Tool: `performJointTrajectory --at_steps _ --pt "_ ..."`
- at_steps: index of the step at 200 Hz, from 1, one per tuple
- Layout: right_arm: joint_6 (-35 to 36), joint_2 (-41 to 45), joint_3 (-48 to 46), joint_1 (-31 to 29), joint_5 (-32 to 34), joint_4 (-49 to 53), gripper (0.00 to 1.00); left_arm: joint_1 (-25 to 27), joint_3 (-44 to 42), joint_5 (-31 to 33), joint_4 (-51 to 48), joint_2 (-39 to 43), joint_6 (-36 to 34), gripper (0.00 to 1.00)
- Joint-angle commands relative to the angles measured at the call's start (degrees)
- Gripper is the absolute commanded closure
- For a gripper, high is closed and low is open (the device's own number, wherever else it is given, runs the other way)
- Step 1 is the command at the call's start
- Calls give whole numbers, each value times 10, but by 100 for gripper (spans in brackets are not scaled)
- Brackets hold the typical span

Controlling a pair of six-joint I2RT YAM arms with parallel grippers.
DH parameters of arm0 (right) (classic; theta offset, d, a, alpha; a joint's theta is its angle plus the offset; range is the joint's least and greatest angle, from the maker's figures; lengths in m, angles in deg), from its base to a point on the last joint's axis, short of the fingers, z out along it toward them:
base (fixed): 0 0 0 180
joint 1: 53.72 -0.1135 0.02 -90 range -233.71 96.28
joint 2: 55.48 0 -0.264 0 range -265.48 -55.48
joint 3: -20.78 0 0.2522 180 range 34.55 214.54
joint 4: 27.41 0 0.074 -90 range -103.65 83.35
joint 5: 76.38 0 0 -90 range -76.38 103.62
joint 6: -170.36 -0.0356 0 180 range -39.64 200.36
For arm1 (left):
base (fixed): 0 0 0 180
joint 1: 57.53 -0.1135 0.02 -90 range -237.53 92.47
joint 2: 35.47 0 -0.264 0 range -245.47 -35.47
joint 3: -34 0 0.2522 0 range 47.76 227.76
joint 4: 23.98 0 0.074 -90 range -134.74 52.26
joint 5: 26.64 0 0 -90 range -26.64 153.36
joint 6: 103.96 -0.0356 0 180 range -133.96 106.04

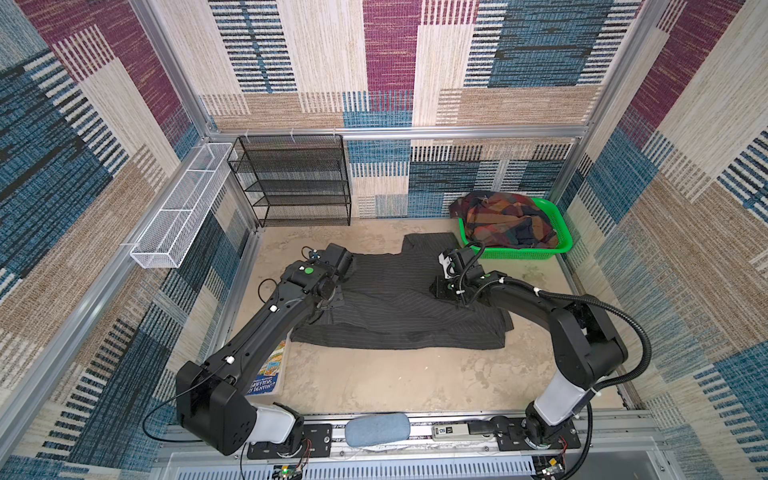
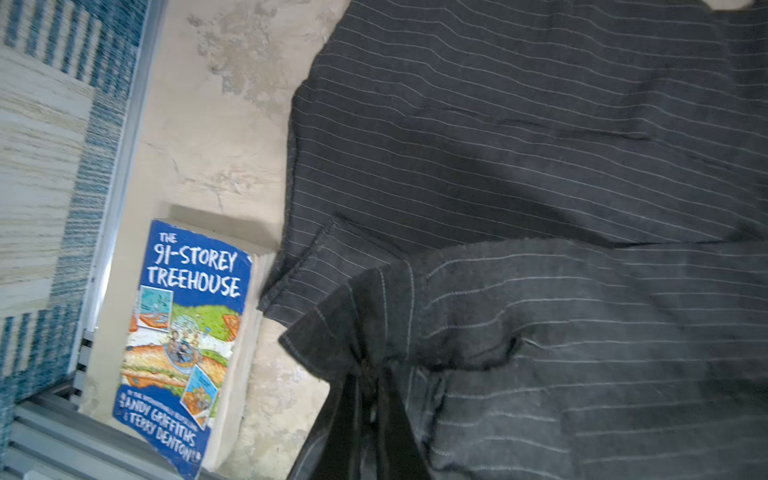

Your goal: Fold and stack the long sleeve shirts

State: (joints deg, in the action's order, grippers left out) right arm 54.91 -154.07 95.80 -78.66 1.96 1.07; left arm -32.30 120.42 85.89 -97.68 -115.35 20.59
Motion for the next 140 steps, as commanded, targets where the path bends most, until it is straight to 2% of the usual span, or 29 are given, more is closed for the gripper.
performJointTrajectory --at_steps 1,33,55,94,140 --pt "-8 -14 -6 5 13 -25 78 -16 -41 14 47 11 -51 100" --pt "-12 -32 -20 9 18 -31 78 -22 -143 -12 116 29 -22 100" --pt "-14 -32 -26 9 17 -35 78 -30 -196 -13 153 0 -2 100" --pt "-9 -22 -30 9 22 -30 78 -40 -211 12 159 -57 22 100" --pt "-12 -18 -43 9 24 -33 79 -47 -201 63 148 -44 16 100"
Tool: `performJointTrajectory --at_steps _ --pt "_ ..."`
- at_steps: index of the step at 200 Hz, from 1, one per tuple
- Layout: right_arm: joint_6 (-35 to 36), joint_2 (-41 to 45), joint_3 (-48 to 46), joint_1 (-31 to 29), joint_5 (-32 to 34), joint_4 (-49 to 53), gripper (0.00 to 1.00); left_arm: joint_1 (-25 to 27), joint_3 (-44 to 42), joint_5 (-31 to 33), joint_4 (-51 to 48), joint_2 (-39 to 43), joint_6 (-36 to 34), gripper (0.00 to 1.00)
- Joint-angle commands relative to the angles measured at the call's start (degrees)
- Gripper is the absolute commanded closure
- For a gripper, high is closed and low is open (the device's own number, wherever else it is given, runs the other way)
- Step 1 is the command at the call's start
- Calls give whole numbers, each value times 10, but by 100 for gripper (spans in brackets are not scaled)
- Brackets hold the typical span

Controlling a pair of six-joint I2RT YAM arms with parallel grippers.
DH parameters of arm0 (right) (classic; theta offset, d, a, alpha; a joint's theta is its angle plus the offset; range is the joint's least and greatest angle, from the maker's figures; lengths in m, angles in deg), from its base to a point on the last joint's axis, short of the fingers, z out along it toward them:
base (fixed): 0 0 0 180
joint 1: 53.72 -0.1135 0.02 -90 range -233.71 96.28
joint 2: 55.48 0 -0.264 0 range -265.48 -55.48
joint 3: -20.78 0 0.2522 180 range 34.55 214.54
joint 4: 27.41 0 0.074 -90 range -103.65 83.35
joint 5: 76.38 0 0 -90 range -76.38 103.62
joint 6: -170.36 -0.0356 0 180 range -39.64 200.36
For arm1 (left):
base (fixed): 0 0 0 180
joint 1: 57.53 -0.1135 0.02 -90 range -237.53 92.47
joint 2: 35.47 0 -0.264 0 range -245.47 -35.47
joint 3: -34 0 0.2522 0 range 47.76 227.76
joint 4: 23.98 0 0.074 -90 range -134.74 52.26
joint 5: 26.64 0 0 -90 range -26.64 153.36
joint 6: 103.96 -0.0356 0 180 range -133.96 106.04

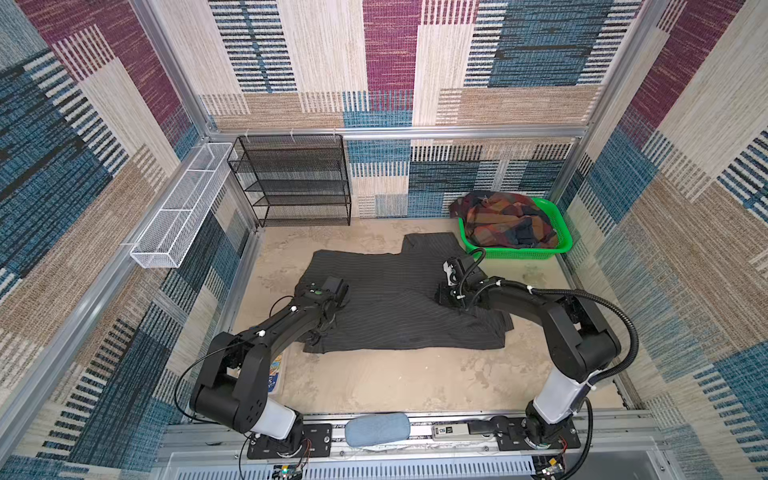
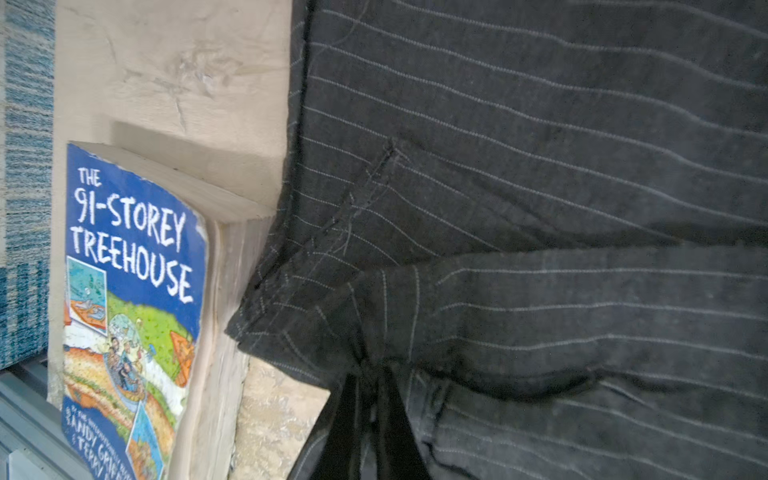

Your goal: Fold and stack the long sleeve shirts

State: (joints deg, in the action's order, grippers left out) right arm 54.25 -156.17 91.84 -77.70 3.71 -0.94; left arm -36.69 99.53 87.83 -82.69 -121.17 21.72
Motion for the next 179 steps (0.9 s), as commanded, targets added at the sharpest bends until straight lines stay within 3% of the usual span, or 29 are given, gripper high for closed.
performJointTrajectory --at_steps 1,55,105,121,141,158,168,179 --pt "-6 3 -4 0 7 -13 79 -3 8 44 -2 16 5 100" --pt "-12 -5 -11 -1 11 -17 79 -8 11 52 44 97 -58 100" --pt "-13 -1 -18 0 5 -24 79 -32 1 31 75 15 -54 100" --pt "-12 2 -18 0 4 -23 79 -39 11 25 70 -15 -48 87" --pt "-8 11 -13 -1 7 -12 79 -48 59 22 -15 -28 -19 70" --pt "-4 30 -4 0 15 2 79 -50 100 18 -88 -8 4 38" --pt "-1 44 6 0 25 14 78 -50 126 21 -130 9 20 30" --pt "2 61 16 -1 34 27 78 -50 155 28 -173 25 35 9"
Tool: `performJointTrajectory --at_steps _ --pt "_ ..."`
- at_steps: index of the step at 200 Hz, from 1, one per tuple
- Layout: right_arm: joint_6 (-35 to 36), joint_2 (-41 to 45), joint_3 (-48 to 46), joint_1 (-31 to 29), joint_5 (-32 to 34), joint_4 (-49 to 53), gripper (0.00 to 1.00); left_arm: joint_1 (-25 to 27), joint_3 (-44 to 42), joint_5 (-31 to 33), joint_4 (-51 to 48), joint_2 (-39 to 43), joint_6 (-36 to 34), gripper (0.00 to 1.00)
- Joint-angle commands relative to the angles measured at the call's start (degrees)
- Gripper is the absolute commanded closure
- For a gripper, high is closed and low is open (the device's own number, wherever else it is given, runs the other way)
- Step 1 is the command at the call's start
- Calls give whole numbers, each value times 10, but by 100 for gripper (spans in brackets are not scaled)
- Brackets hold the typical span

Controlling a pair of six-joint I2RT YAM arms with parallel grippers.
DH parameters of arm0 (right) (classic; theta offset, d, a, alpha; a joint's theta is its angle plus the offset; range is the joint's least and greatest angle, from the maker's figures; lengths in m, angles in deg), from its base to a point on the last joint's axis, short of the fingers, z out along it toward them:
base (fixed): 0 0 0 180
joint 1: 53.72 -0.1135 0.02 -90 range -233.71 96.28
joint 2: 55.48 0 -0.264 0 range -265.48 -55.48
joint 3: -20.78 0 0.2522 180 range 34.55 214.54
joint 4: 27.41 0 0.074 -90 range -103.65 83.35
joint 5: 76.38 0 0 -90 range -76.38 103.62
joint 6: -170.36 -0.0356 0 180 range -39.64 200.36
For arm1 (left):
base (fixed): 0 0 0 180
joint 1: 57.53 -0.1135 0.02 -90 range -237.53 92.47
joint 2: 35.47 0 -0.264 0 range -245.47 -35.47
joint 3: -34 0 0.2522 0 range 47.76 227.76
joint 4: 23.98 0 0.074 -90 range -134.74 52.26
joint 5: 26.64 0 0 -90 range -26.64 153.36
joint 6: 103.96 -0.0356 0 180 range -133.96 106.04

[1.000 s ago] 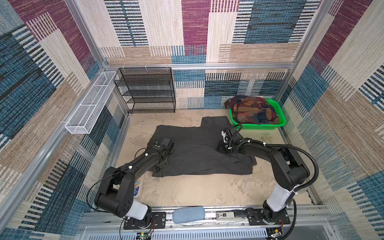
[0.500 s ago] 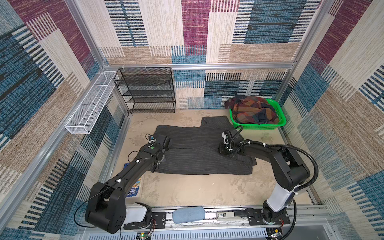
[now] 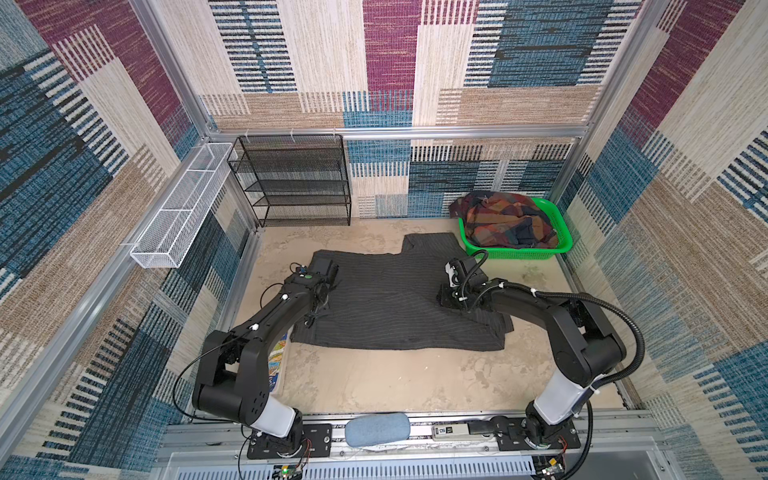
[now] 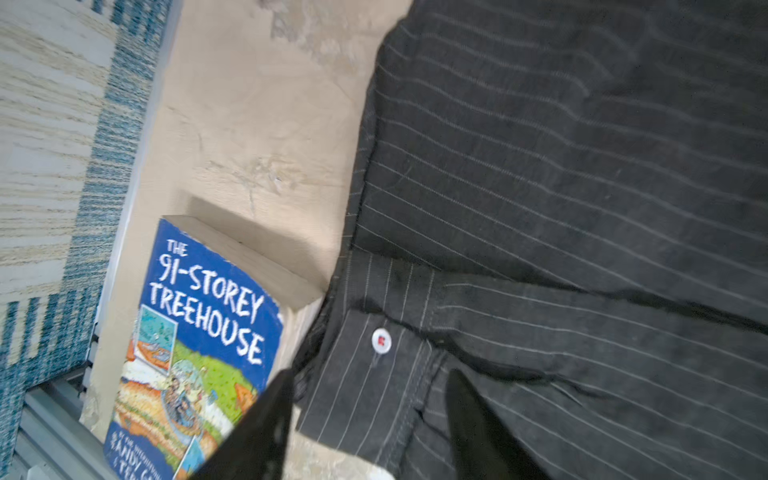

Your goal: Fold and stack the long sleeve shirts

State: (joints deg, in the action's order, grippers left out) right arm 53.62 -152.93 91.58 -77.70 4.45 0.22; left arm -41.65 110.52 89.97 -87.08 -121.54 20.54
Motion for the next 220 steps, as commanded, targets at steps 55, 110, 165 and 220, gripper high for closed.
performJointTrajectory --at_steps 55,110,165,220 --pt "3 42 41 -35 0 41 75 0 74 -162 -60 0 71 47" --pt "-79 65 -106 -51 -28 -56 75 9 -25 -222 53 -53 116 66" --pt "-115 105 -190 -51 12 -35 76 -11 -96 -155 43 -63 182 67" --pt "-78 191 -125 -51 27 63 67 -48 -60 -120 -27 35 191 64"
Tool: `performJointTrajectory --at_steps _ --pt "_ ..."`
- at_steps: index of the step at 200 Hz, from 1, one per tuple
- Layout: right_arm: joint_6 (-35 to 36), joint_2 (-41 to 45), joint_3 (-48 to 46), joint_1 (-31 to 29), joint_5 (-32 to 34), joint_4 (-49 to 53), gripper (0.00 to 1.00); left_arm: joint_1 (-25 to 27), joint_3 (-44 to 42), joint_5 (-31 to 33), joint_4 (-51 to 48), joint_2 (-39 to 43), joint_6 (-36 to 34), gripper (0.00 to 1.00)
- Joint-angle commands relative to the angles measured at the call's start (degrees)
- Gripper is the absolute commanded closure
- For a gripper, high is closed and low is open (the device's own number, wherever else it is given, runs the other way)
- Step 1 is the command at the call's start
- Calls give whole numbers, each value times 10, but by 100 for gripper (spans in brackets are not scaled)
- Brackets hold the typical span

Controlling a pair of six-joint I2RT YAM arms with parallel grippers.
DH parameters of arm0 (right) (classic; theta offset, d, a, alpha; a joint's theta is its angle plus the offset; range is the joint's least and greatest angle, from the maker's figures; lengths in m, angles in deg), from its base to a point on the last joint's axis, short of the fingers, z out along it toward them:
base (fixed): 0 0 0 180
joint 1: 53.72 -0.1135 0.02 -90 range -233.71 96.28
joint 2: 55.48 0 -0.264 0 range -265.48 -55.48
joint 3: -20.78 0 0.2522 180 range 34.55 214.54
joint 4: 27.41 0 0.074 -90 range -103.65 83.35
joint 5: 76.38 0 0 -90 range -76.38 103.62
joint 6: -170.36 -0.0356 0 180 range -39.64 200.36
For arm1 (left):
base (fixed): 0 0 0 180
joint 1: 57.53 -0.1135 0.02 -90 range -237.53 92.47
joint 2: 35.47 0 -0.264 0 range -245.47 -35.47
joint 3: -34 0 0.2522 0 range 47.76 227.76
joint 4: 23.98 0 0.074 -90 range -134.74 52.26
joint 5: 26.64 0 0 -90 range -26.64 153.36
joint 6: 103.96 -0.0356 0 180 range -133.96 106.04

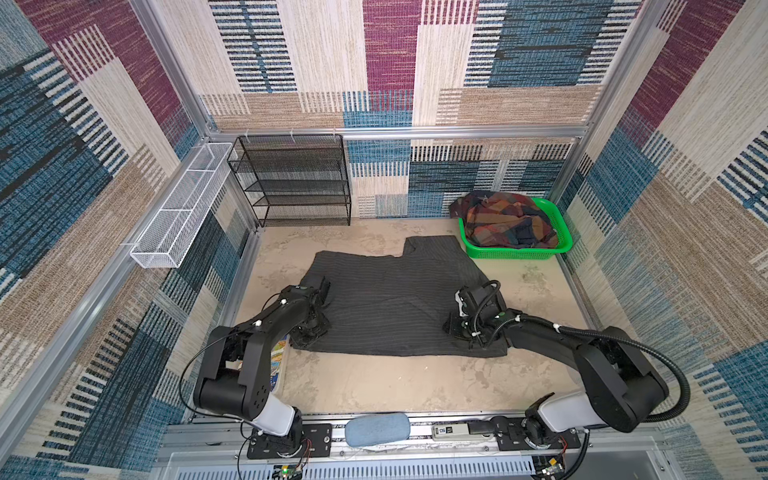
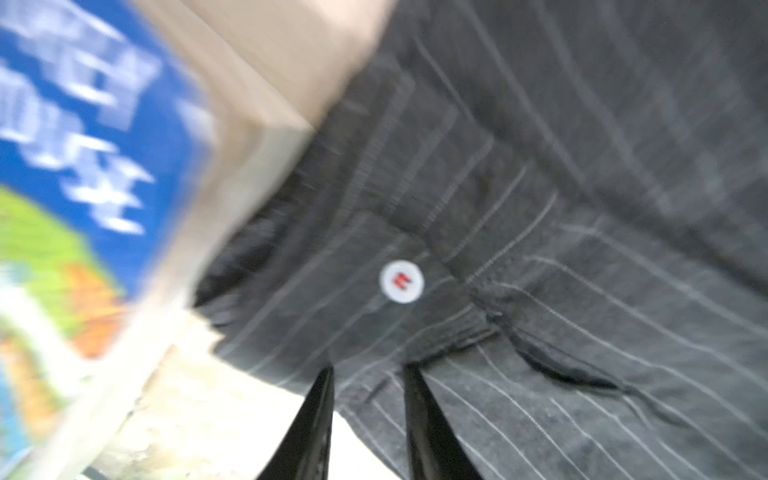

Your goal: Fold and stack the long sleeve shirts

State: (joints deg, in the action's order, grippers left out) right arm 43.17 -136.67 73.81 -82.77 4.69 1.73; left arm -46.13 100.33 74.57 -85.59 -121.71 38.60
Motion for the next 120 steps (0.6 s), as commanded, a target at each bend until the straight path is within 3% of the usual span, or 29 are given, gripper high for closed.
performJointTrajectory --at_steps 1,21,42,67,120 --pt "28 29 58 0 27 51 67 -3 46 35 -43 38 9 63" --pt "68 21 144 2 54 90 62 -6 124 47 -52 43 -19 62" --pt "108 -26 210 13 64 93 62 -8 209 38 -53 -6 -60 62" --pt "123 -93 253 39 53 67 63 -8 267 -30 -16 -84 -102 68" --pt "118 -203 266 42 50 35 68 -13 234 -65 43 -193 -72 78"
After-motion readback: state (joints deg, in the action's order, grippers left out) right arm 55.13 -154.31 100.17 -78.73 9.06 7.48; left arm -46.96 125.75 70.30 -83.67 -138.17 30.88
